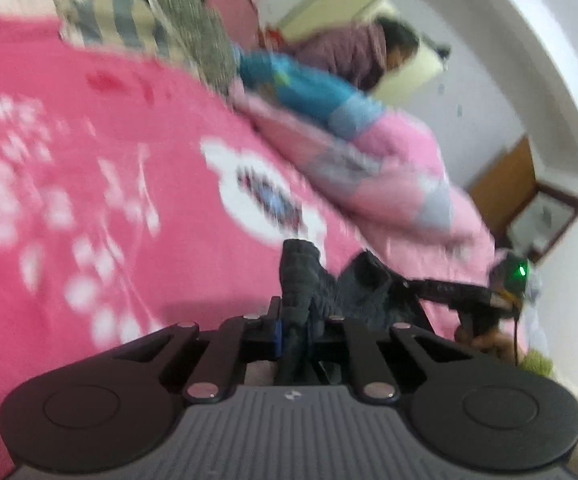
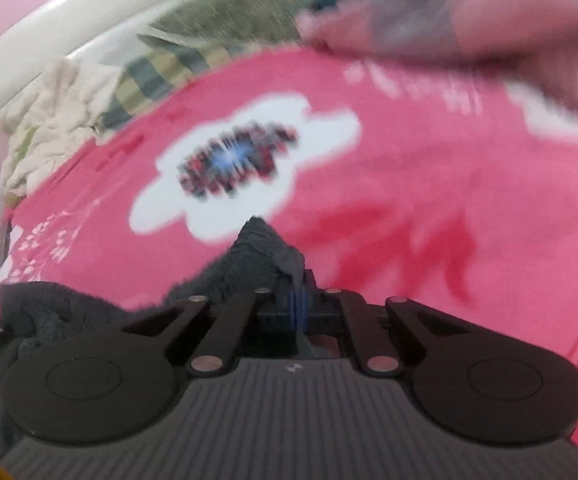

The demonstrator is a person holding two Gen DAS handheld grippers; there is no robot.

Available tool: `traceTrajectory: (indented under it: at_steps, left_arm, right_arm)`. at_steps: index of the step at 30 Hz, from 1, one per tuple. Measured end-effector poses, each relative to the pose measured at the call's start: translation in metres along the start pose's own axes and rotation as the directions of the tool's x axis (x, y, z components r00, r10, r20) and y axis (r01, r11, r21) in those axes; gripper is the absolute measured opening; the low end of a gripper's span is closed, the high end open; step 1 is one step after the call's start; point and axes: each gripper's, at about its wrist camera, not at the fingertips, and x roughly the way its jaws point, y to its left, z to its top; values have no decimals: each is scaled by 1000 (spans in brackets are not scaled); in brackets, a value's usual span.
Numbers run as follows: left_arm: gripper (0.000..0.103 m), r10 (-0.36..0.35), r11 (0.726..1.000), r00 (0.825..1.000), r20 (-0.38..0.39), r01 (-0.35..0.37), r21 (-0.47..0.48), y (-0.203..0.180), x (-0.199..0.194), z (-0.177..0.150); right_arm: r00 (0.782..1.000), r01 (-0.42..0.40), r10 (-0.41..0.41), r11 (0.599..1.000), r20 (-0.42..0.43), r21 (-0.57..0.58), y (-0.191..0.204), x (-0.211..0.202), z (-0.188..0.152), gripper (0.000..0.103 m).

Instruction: Fold clothes

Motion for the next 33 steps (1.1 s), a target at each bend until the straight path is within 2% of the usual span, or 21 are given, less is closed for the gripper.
traceTrajectory:
  at_steps: [3,7,12,16,19,21,22,23,28,31,32,33]
  left_arm:
    - [10,69,998,993,92,-70,6,3,-9,11]
    - [10,181,983,976,125,-181,-6,10,-4,22]
    - [10,303,953,942,145,-302,-31,22,1,34]
    - [10,372,928,921,119,-365,-73,38,5,36]
    - [11,377,926,920,111,-370,-75,41,7,37]
    - [12,376,926,921,106,-369,-78,42,7,36]
    - [12,372,927,922,105,-365,-83,42,6,35]
    - [13,369,929,924,104,-361,-88,43,6,34]
    - [14,354,933,929,106,-342,-111,46,4,32]
    - [13,343,936,933,111,-329,-125,49,2,31]
    - [13,339,937,934,112,-325,-129,49,2,31]
    - [14,336,938,935,111,-321,-132,50,1,30]
  right_arm:
    - [996,-11,15,998,90,-54,16,-9,33,1]
    - [988,-26,45,992,145,-126,37,14,77,1]
    - [993,-43,64,979,104,-197,62,87,112,1]
    - [999,-26,35,974,36,-225,74,145,114,3]
    - [1000,10,-16,967,-24,-255,84,182,106,4]
    - [998,31,-45,964,-49,-264,89,196,103,11]
    - [997,40,-54,968,-50,-249,89,192,107,16]
    - [997,45,-56,974,-44,-222,86,184,112,25]
    - [1000,1,-1,998,1,-68,82,135,136,28]
    - [1000,12,-13,995,-10,-102,100,131,144,28]
    - [999,37,-40,992,-19,-117,105,136,146,29]
    - [996,77,-82,989,-32,-126,106,143,147,35]
